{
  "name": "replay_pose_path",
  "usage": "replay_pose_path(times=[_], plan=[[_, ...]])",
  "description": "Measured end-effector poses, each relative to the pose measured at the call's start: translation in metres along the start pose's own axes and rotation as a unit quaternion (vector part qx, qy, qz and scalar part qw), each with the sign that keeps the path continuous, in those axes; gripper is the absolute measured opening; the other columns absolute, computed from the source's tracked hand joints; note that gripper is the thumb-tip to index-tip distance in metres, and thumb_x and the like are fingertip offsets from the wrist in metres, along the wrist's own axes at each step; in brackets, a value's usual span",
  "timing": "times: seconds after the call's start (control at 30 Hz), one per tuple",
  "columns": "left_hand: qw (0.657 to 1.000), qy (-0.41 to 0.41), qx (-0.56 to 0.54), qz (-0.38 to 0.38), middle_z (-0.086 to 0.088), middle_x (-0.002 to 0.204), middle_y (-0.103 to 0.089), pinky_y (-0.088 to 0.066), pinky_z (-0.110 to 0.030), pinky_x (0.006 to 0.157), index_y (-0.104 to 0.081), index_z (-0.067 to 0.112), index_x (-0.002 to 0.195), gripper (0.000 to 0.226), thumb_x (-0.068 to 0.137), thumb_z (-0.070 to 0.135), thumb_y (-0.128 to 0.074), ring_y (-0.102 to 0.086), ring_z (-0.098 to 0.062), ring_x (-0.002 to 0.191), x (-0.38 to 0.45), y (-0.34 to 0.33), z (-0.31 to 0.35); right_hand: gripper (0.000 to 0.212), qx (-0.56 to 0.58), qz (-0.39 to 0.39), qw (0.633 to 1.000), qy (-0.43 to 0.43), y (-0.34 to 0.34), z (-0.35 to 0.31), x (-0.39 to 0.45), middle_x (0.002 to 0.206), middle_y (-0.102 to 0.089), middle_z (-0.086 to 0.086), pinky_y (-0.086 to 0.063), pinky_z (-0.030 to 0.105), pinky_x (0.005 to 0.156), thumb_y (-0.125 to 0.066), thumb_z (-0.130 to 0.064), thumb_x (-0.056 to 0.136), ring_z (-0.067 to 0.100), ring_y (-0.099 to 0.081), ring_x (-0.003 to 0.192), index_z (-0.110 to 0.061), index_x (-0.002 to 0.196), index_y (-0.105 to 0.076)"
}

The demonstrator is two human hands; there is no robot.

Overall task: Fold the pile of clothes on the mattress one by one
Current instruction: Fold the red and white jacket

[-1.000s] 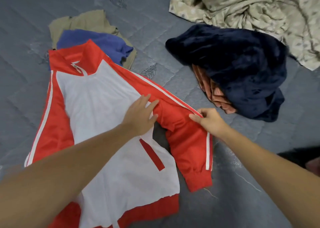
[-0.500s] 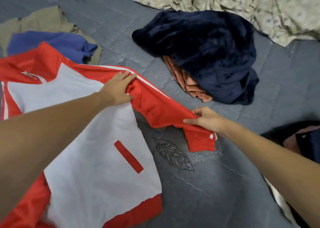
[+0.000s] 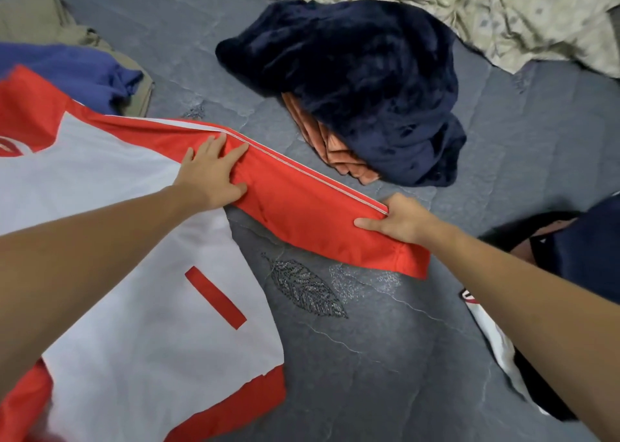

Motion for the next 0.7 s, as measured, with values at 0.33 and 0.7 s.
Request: replay_pose_path(times=[0.33, 0.7], plan=[[0.992, -0.021, -0.052, 0.113, -0.032, 0.166, -0.013, -0.019, -0.059, 0.124, -0.023, 0.016, 0.164, 0.088, 0.090, 0.025, -0.070, -0.016, -0.051, 0.153, -0.040, -0.019, 0.004, 0.050, -0.251, 0.287, 0.914, 0.135, -0.001, -0.036, -0.050, 0.126, -0.052, 0.010, -0.045, 0.048, 0.086, -0.067, -0.008, 0.083, 0.034, -0.050, 0.111, -0.013, 0.130, -0.053], [0.990, -0.041, -0.068, 0.113, -0.014, 0.173, 0.001, -0.013, -0.055, 0.128, -0.012, 0.017, 0.166, 0.082, 0.100, 0.061, -0.032, 0.002, -0.033, 0.160, -0.192, -0.096, 0.009, 0.064, -0.180, 0.183, 0.961, 0.102, -0.096, -0.064, -0.054, 0.174, 0.002, 0.010, -0.008, 0.049, 0.130, -0.024, -0.034, 0.109, 0.026, 0.005, 0.161, -0.013, 0.166, -0.006]])
Point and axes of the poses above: each hand's wrist, its own x-axis towards the middle knuckle, its own y-axis out of the back of the hand, z = x × y, the point moved 8 cm from there along x, towards the middle knuckle
